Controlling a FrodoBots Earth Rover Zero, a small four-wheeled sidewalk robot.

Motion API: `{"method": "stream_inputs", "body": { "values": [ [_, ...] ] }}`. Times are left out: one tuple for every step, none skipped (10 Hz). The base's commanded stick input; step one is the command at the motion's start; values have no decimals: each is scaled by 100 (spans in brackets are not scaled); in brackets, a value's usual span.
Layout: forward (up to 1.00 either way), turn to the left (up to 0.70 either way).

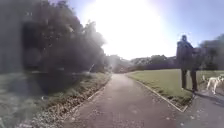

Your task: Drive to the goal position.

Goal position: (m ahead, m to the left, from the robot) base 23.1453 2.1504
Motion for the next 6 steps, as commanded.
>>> {"method": "stream_inputs", "body": {
  "values": [
    [50, 0],
    [50, 0],
    [50, 0],
    [50, 0],
    [50, 0],
    [50, 0]
  ]
}}
